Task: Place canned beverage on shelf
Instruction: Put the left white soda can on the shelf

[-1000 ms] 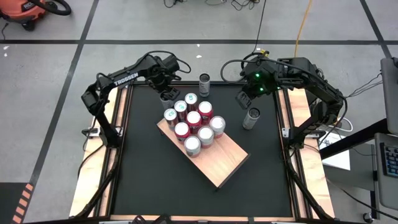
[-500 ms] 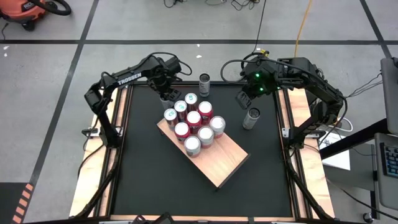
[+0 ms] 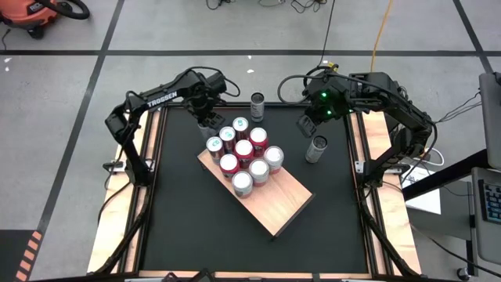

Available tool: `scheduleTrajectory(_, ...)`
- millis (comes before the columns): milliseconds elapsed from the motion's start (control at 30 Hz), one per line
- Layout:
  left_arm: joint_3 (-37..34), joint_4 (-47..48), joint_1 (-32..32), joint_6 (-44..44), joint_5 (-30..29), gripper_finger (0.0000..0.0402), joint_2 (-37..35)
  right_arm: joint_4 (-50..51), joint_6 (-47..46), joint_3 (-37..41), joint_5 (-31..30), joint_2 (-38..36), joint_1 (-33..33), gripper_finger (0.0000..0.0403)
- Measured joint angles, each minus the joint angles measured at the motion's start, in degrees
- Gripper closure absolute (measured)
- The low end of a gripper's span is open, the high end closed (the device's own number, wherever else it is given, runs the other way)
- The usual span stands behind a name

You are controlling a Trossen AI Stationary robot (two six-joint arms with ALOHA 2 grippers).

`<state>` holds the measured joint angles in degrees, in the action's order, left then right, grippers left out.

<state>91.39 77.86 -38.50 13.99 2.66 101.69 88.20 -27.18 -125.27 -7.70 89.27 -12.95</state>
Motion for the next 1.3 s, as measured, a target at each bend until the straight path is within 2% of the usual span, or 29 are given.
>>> scheduleTrajectory(233,6.01,7.29,-0.09,-3.81,-0.15,0.0163,-3.44,-0.04,2.58,0.02,-0.01,0.0,0.0,0.0376)
scheduleTrajectory(367,14.23,11.93,-0.09,-4.03,-0.15,0.0163,-5.52,-0.17,5.09,0.02,-1.29,0.0,0.0,0.0376)
scheduleTrajectory(600,29.17,12.1,-0.09,0.06,0.37,0.0163,-9.27,-2.43,10.99,0.02,-0.99,0.0,-0.07,0.0376)
scheduleTrajectory(867,43.36,12.26,1.61,6.32,2.52,0.0163,-10.65,-6.22,14.2,0.02,6.32,0.0,-0.07,0.0376)
scheduleTrajectory(1067,43.52,10.32,6.62,12.58,6.58,0.0163,-12.35,-15.73,15.26,0.02,13.49,0.0,-0.52,0.0376)
scheduleTrajectory(1300,43.56,1.02,15.55,15.75,9.75,0.0163,-12.32,-24.54,14.38,0.02,19.27,0.0,-0.55,0.0374)
